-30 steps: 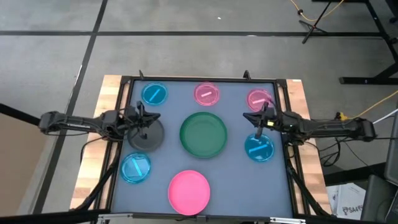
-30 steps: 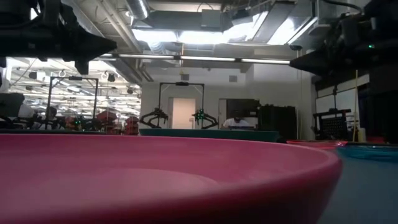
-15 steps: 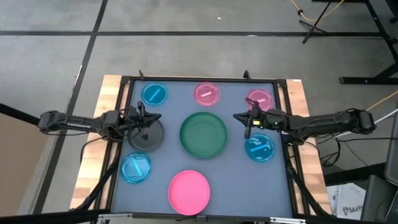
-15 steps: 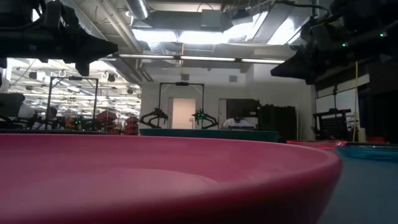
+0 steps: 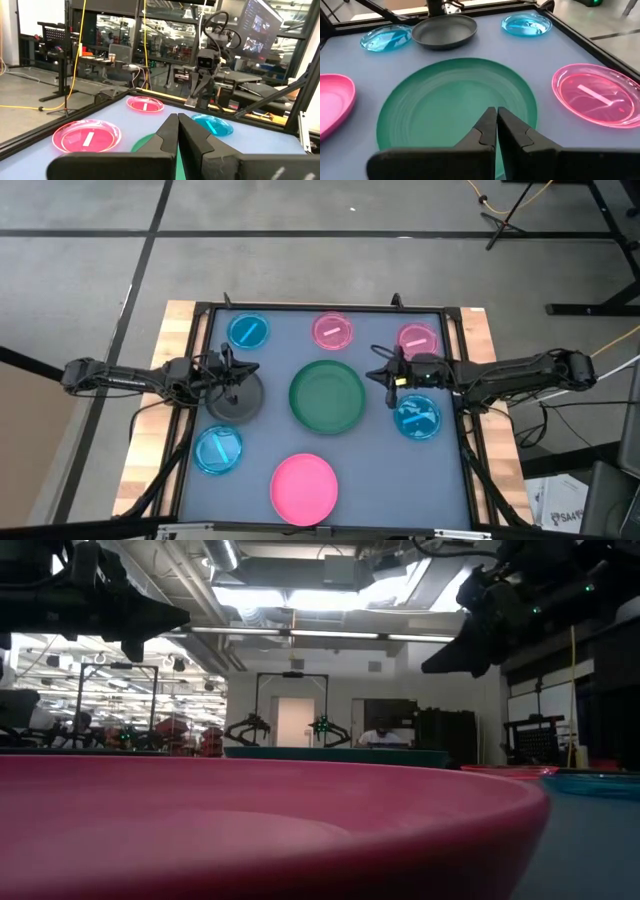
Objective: Stack plastic plates
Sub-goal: Stack the pink plate on top of the green plate
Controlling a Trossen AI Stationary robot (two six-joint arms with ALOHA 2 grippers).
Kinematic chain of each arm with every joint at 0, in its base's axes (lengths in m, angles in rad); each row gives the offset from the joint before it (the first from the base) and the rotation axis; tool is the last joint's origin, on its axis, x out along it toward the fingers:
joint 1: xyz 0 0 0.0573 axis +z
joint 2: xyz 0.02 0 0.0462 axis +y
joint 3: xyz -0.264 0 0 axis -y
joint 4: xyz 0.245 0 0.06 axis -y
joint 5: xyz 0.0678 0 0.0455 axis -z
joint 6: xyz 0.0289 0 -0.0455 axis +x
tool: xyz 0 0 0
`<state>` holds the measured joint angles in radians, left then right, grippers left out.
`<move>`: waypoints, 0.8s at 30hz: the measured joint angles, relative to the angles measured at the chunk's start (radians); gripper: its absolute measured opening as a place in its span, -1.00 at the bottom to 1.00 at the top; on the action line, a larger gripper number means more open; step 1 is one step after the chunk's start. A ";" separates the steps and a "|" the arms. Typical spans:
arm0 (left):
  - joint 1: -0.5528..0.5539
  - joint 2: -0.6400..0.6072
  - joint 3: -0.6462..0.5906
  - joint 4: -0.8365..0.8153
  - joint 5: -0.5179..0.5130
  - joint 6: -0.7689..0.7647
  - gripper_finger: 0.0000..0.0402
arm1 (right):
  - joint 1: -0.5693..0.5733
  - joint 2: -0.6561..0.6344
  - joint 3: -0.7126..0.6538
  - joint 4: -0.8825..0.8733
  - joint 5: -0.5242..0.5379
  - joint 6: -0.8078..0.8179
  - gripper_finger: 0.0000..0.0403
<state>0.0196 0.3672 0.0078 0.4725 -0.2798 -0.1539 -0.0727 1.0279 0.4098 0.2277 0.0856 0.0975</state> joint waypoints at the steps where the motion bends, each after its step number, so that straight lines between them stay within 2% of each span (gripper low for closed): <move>1: 0.000 0.000 0.000 0.000 0.000 0.001 -0.98 | 0.000 0.000 0.005 0.000 0.000 0.000 -0.95; 8: 0.000 0.000 0.000 0.000 0.001 0.007 -0.98 | 0.000 0.047 0.068 0.008 -0.079 -0.001 -0.95; 15: 0.000 0.000 0.000 0.000 0.031 0.007 -0.98 | 0.000 0.214 0.169 0.014 -0.106 -0.052 -0.95; 20: 0.000 0.000 0.000 0.000 -0.032 0.006 -0.98 | 0.001 0.330 0.261 0.017 -0.116 -0.077 -0.95; 24: 0.000 0.000 0.000 0.000 -0.048 0.006 -0.98 | 0.002 0.402 0.325 0.017 -0.238 -0.080 -0.95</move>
<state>0.0193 0.3668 0.0078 0.4721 -0.3275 -0.1474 -0.0705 1.4294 0.7353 0.2447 -0.1521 0.0174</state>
